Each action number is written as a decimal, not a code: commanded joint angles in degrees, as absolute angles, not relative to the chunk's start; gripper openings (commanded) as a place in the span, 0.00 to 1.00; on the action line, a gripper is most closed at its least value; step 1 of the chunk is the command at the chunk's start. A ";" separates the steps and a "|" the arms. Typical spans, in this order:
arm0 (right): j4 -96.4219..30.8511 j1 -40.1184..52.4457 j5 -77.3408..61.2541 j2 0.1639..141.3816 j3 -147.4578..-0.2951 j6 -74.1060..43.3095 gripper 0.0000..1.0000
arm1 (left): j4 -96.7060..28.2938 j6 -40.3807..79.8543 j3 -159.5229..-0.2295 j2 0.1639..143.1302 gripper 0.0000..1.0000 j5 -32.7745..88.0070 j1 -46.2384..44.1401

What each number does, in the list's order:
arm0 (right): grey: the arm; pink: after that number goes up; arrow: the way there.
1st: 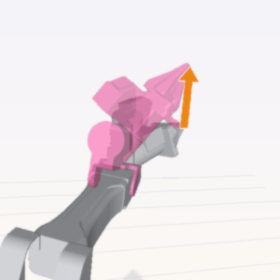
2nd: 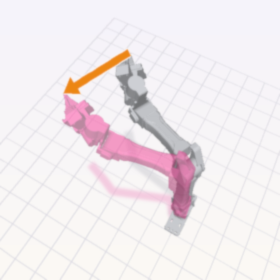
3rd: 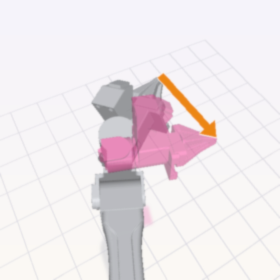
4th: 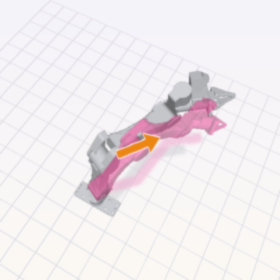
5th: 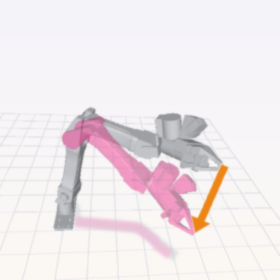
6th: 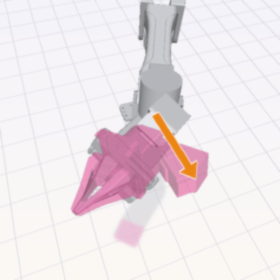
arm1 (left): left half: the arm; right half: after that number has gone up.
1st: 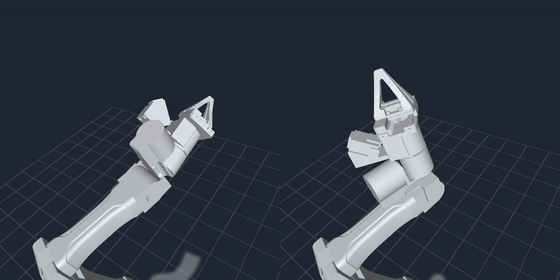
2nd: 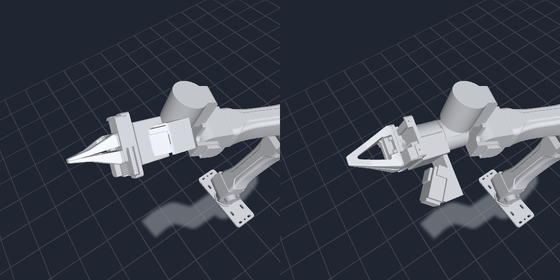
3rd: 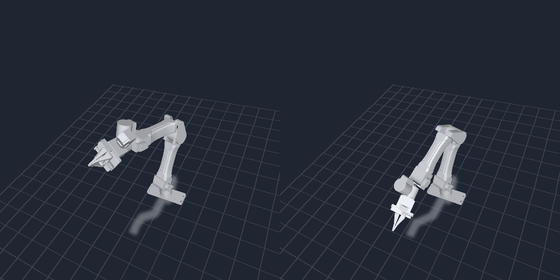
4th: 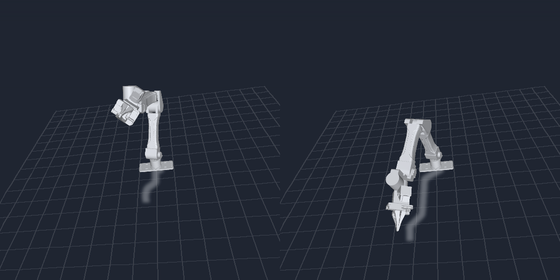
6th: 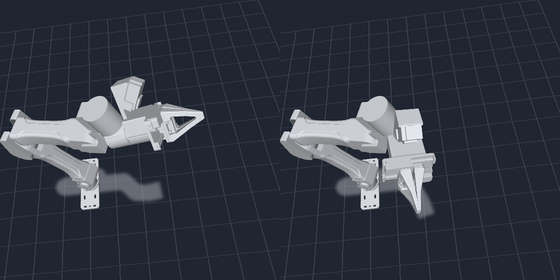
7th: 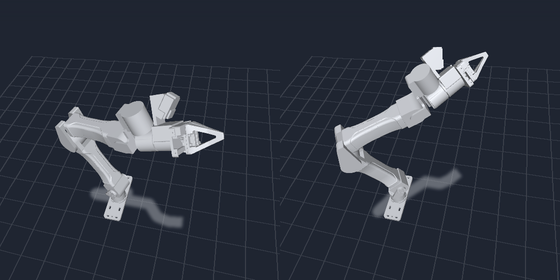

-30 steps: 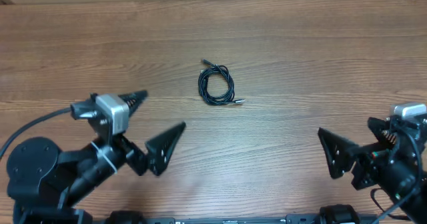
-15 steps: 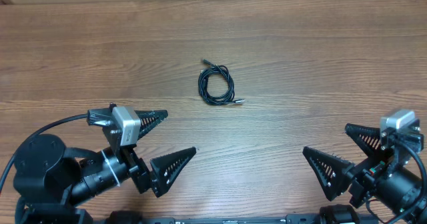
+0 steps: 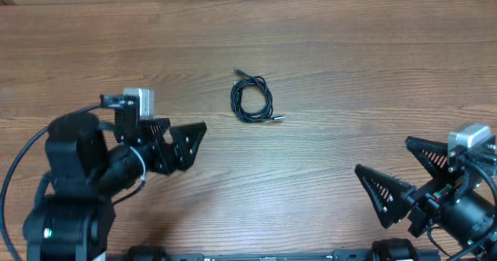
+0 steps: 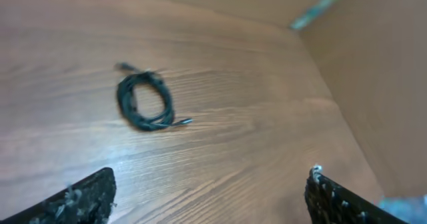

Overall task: Untangle cables
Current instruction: 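Move both grippers forward toward the coiled black cable, then grasp the black cable coil with the right gripper and lift it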

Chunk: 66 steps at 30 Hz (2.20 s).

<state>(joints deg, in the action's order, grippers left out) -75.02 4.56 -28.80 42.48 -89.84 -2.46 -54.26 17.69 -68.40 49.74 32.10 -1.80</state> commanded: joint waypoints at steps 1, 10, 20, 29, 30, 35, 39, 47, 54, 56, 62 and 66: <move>-75.05 4.80 -20.58 42.76 -90.35 -7.40 1.00 | -54.17 21.89 -69.21 53.10 0.91 28.12 -1.91; -75.64 4.82 -12.47 46.61 -90.32 -12.08 1.00 | -53.08 19.20 -69.21 64.60 0.99 31.92 -1.98; -75.81 4.82 -14.26 56.77 -90.32 -11.73 1.00 | -47.81 9.56 -69.21 75.85 1.00 37.65 -5.41; -75.96 4.82 -19.62 66.61 -90.32 -6.96 1.00 | -42.72 8.95 -69.21 81.30 1.00 28.82 -12.16; -75.68 4.82 -19.64 68.23 -90.32 -6.96 1.00 | -42.39 8.95 -69.21 81.47 1.00 27.94 -12.84; -74.13 4.82 -22.72 76.25 -90.32 -3.33 1.00 | -42.19 8.95 -69.21 81.54 1.00 21.98 -14.24; -71.29 4.84 -27.24 82.87 -90.32 -2.39 1.00 | -43.46 8.91 -69.21 81.54 1.00 21.96 -14.17; -64.47 9.87 -30.55 95.13 -90.28 0.58 0.99 | -44.40 7.70 -69.23 81.52 1.00 23.11 -12.62; -57.23 17.26 -24.45 103.35 -90.28 0.49 0.90 | -44.77 7.64 -69.30 80.84 1.00 38.13 -9.45; -55.77 18.83 -22.11 104.92 -90.28 0.49 0.88 | -45.30 7.62 -69.30 80.27 0.99 40.64 -8.29; -50.39 19.92 -16.05 107.26 -90.17 -1.76 0.80 | -48.05 7.18 -69.30 77.82 1.00 46.02 -6.52; -46.98 19.92 -12.99 109.19 -90.15 -3.20 0.79 | -49.06 7.18 -69.30 75.44 1.00 49.69 -6.55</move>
<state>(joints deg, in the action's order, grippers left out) -47.94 20.18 -16.88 107.79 -89.82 -1.74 -48.69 8.56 -68.40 78.50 43.97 -6.61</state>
